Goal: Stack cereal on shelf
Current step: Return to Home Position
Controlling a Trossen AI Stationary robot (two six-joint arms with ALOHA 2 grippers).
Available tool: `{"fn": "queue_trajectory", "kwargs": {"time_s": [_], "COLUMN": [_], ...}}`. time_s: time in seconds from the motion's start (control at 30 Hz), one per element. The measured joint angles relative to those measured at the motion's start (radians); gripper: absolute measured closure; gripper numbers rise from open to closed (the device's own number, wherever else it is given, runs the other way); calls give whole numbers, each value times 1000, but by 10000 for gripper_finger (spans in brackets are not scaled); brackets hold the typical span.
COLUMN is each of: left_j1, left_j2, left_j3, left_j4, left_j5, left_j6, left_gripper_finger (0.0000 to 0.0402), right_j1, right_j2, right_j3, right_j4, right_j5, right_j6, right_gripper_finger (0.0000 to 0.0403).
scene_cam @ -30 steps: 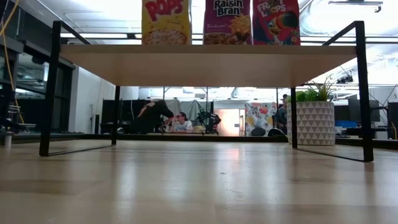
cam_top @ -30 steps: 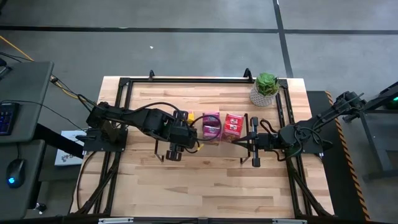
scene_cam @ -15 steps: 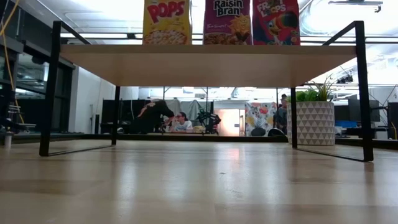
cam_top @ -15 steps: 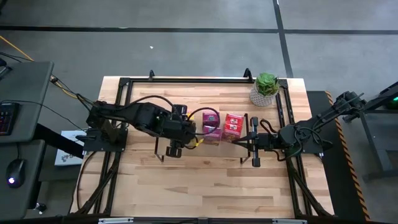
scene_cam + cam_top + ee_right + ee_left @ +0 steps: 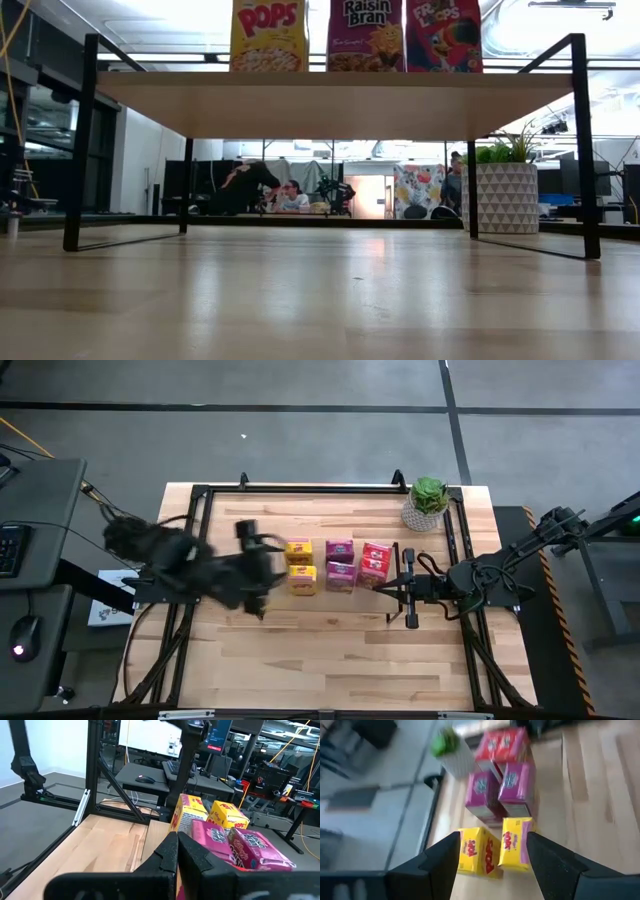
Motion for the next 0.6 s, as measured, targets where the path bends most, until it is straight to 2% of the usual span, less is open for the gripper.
{"fn": "queue_trajectory", "kwargs": {"time_s": [0.13, 0.27, 0.33, 0.47, 0.6], "left_j1": [-107, -184, -199, -198, -119], "left_j2": [-160, -339, -430, -590, -721], "left_j3": [-182, -459, -602, -852, -1056], "left_j4": [149, 343, 456, 698, 923], "left_j5": [-115, -205, -212, -155, 6], "left_j6": [0, 18, 53, 157, 280], "left_gripper_finger": [183, 184, 184, 184, 184], "right_j1": [0, 0, 0, 0, 0], "right_j2": [0, 0, 0, 0, 0], "right_j3": [0, 0, 0, 0, 0], "right_j4": [-1, 3, 5, 9, 9], "right_j5": [-1, -1, 0, 0, 1], "right_j6": [0, -1, 0, 0, 0], "right_gripper_finger": [402, 402, 402, 402, 402]}}
